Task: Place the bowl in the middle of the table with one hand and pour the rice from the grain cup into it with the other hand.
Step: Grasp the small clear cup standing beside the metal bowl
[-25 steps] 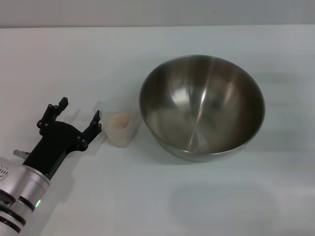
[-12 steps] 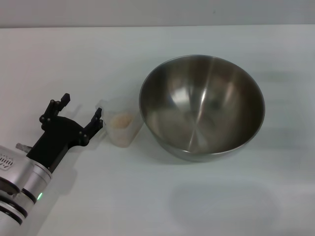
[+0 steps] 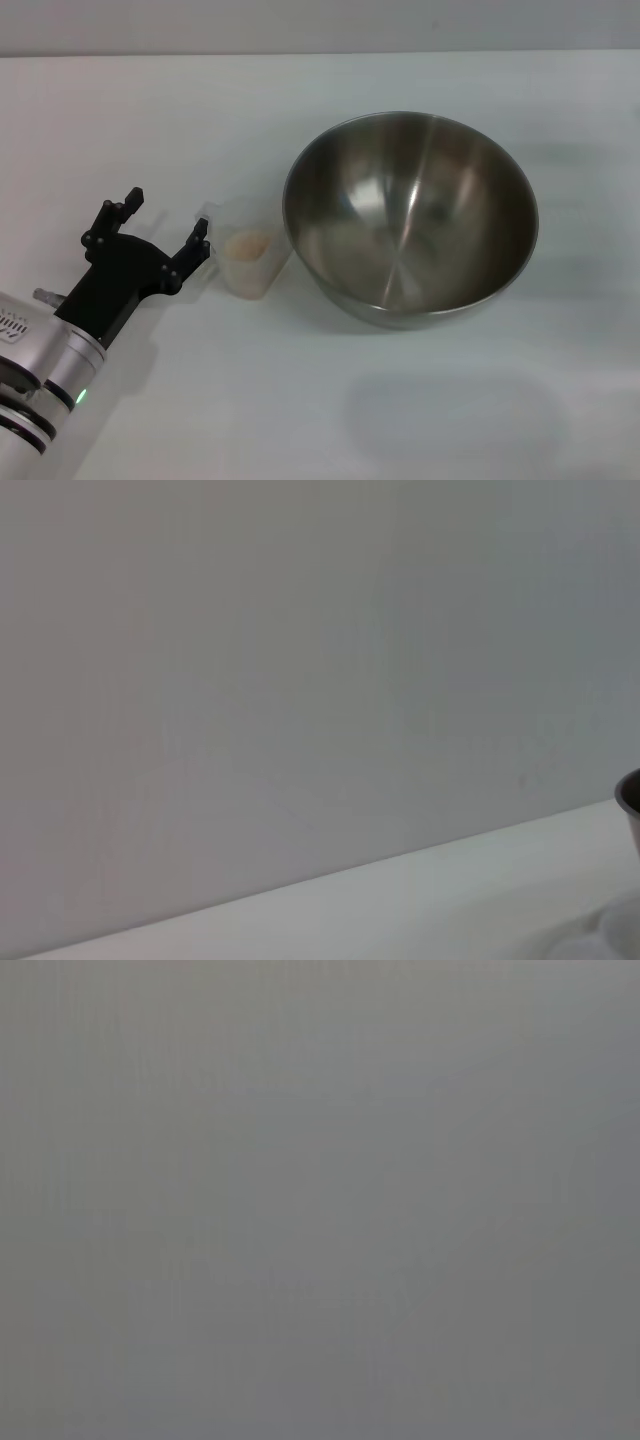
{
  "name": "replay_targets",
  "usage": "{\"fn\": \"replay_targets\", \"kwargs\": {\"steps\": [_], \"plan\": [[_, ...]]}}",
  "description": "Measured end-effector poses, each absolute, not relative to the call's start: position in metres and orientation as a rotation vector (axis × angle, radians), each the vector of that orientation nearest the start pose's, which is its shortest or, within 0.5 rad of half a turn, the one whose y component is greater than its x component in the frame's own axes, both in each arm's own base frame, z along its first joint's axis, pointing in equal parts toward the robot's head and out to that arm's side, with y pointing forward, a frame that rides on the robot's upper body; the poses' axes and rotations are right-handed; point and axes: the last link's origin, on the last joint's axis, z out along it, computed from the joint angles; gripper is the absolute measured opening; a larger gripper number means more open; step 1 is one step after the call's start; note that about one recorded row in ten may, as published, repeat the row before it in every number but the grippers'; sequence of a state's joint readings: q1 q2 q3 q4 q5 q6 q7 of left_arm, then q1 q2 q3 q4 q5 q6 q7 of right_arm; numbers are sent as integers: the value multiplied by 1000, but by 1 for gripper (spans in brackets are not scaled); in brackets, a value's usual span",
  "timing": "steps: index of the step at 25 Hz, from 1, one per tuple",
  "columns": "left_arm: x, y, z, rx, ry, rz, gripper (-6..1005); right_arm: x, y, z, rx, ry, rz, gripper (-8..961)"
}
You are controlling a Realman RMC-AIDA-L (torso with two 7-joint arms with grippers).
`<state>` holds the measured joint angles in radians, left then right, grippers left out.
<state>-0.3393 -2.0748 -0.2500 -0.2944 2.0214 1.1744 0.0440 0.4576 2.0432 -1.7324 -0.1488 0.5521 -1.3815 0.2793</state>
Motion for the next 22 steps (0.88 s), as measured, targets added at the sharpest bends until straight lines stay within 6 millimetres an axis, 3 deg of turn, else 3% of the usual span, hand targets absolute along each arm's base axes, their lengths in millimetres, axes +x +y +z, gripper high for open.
{"fn": "replay_targets", "kwargs": {"steps": [22], "plan": [[-311,274,-85,-1957,-415,-598,822,323,344,66,-1256,437,950,783]]}}
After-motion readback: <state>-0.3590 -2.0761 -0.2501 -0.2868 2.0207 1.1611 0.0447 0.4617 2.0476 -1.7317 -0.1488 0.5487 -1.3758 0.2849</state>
